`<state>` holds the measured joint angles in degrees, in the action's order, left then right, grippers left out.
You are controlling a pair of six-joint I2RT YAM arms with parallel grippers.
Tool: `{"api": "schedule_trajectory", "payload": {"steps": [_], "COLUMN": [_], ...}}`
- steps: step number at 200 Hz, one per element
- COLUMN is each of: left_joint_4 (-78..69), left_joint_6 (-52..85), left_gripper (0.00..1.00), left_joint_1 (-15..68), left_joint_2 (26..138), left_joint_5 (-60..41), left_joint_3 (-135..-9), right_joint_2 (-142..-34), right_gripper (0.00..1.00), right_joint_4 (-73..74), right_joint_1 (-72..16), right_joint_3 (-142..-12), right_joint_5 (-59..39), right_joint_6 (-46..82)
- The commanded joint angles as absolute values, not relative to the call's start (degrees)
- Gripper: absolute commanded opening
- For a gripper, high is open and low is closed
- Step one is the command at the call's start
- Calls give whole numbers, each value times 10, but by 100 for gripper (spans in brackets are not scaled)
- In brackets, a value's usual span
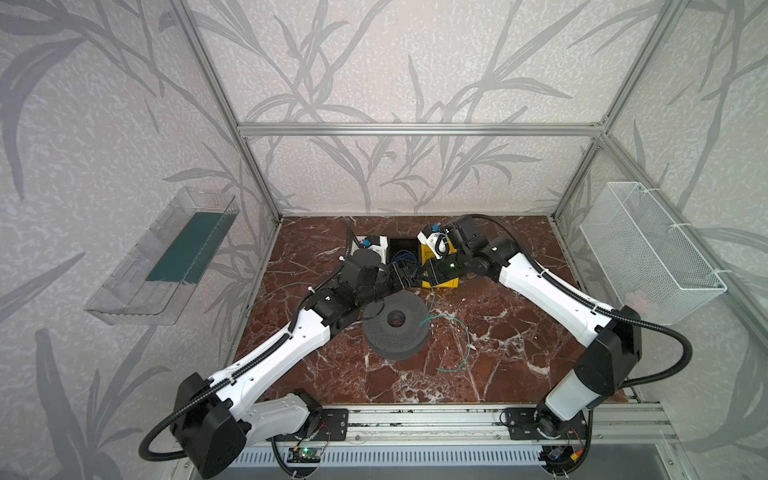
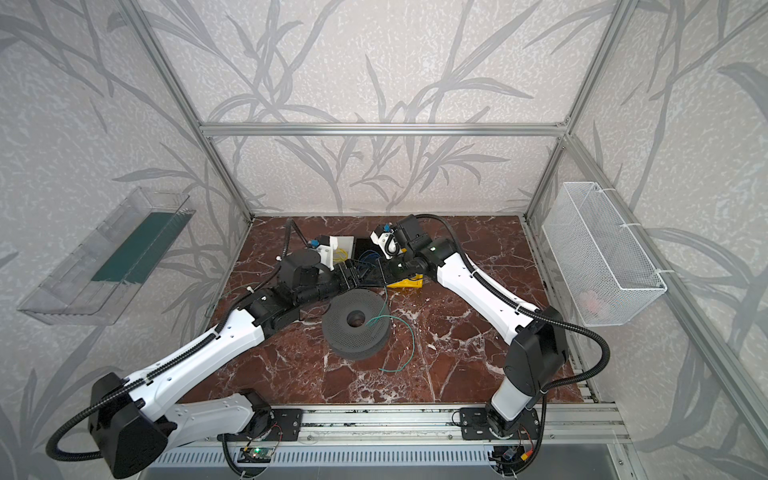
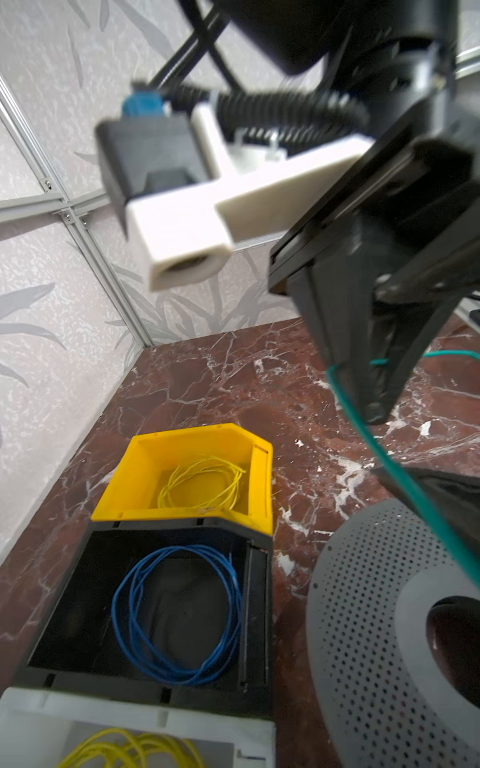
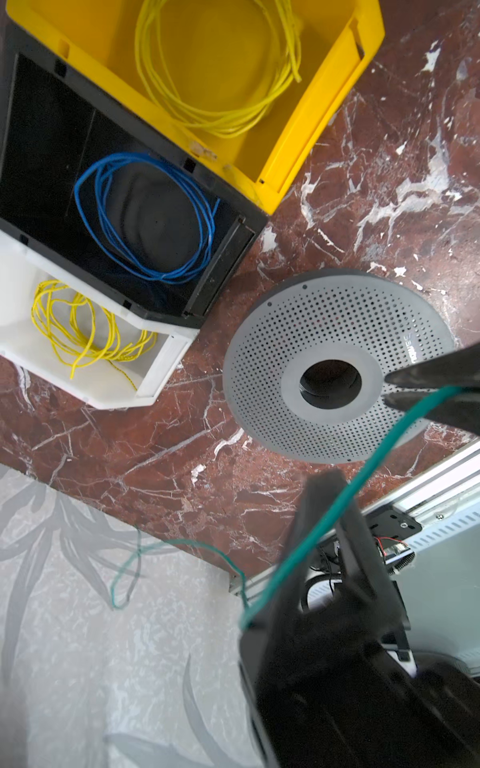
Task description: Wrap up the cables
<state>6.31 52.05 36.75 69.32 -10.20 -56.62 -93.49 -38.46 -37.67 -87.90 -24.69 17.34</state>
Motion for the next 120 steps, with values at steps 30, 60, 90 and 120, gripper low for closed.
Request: {"api": "schedule_trajectory", "payload": {"steps": [30, 60, 90, 120], "left_joint_4": [6, -15, -47, -62], "left_joint_6": [485, 484, 497, 510], "left_gripper": [58, 54, 53, 38], "left_joint_1": [358, 351, 351, 351], "left_joint_2": [752, 763, 775, 783], "left_joint_5": [-64, -71, -77, -75], "left_joint_3": [-591, -589, -577, -572], "right_joint_2": [-881, -877, -880, -882], "right_gripper": [0, 0, 0, 0], "right_joint_4": [-364, -358, -332, -318], "right_joint_1": [-386, -389, -391, -392], "right_joint_3": [-836, -821, -811, -814], "right_joint_5": [-314, -333, -345, -358], "right_joint_6": [148, 130, 131, 133]}}
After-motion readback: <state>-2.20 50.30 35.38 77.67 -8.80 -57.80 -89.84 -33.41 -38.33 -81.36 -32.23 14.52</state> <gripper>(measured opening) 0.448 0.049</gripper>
